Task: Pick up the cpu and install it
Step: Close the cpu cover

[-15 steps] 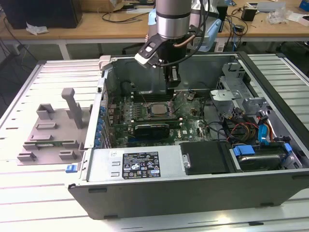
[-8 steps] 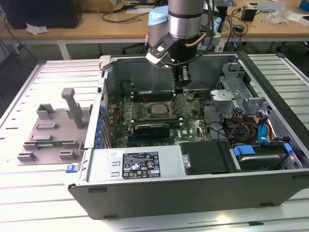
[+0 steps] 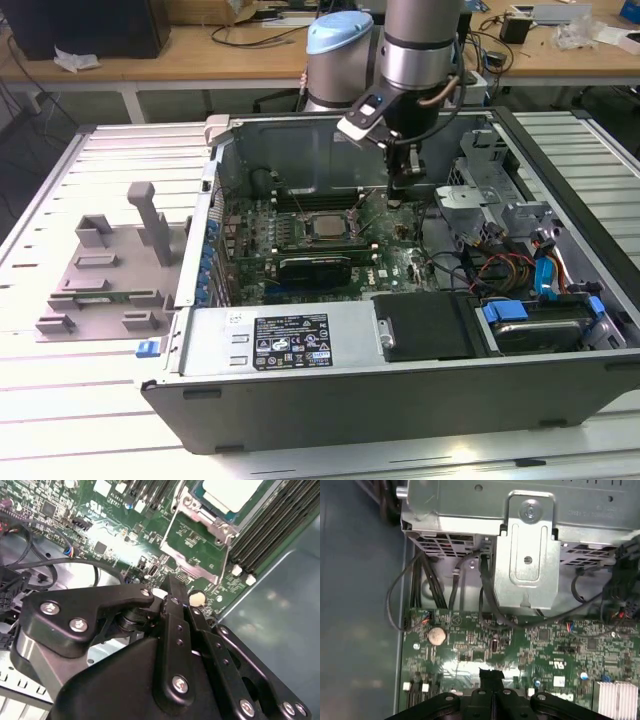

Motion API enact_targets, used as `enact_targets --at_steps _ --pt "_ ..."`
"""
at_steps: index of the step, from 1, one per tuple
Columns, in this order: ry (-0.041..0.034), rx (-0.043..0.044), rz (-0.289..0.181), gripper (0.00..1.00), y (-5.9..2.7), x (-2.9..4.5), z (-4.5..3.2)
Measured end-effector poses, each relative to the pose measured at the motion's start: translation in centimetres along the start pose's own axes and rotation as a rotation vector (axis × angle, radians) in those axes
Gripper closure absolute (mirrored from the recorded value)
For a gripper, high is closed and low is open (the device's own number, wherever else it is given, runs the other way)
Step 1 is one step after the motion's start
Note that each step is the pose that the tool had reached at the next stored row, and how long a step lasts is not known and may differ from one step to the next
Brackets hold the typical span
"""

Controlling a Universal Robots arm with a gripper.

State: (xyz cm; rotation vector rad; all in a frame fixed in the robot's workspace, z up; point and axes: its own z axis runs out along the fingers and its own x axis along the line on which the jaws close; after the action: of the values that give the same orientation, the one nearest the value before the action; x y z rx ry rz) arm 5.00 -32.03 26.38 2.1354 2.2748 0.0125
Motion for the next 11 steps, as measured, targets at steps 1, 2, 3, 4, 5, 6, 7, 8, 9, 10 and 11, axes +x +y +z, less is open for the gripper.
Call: enact_targets --at_steps 1,2,3,4,5,6,7,8,9,10,11 --pt "-0.0002 0.0001 0.000 0.89 0.15 -0.01 0.38" --pt "0.0000 0.0001 0.000 0.89 0.17 -0.01 0.55" --pt "0.0002 0.0001 0.000 0.89 0.17 -0.01 0.76" --pt "0.0001 0.0002 0.000 0.89 0.17 0.00 0.97" --pt "0.0002 0.0005 0.000 0.89 0.16 0.01 1.16" --pt "0.0001 0.0007 0.000 0.89 0.17 0.07 1.31" --pt "0.0001 0.0007 0.000 0.89 0.16 0.12 1.42" --pt "0.0007 0.0008 0.000 0.89 0.14 0.20 1.54" --pt "0.0015 0.0007 0.000 0.89 0.10 0.26 1.61" --pt "0.0017 0.0007 0.000 0.89 -0.01 0.32 1.65" --pt "0.0016 0.0007 0.000 0.89 -0.19 0.37 1.67"
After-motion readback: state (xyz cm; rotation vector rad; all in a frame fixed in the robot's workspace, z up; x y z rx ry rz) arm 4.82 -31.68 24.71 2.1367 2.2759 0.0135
